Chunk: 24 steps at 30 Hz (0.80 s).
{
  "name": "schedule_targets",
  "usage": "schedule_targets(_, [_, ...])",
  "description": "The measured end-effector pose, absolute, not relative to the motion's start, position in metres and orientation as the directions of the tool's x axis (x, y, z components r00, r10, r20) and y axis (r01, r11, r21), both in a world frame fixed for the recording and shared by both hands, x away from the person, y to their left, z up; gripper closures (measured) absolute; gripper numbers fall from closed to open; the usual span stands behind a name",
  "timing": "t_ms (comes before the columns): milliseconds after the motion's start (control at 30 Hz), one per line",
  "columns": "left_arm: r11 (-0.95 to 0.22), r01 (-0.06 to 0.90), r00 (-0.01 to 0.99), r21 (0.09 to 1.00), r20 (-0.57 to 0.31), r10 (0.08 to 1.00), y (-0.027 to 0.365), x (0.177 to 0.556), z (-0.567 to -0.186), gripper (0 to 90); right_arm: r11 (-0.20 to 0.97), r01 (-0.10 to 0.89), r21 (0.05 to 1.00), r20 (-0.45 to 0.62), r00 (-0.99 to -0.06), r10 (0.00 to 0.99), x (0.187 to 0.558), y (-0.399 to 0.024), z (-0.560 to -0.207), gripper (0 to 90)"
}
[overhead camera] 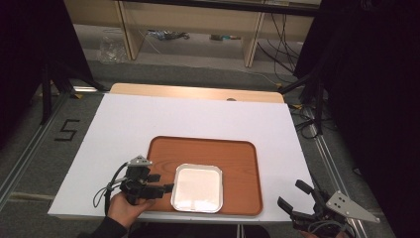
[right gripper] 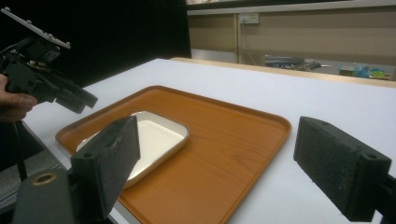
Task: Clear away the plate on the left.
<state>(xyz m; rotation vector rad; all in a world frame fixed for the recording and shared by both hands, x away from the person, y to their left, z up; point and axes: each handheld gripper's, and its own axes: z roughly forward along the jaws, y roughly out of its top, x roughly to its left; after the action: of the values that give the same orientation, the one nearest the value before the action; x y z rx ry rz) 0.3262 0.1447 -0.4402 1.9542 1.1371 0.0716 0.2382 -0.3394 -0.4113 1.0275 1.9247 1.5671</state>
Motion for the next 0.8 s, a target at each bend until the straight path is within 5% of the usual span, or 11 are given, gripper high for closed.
schedule_targets(800, [-0.143,0.567,0.637,0.811,-0.322,0.700,0.168,0.312,-0.426,24.5,0.060,0.298,0.953,0.150,-0.634,0.759,0.237,-0.337,-0.412,15.3])
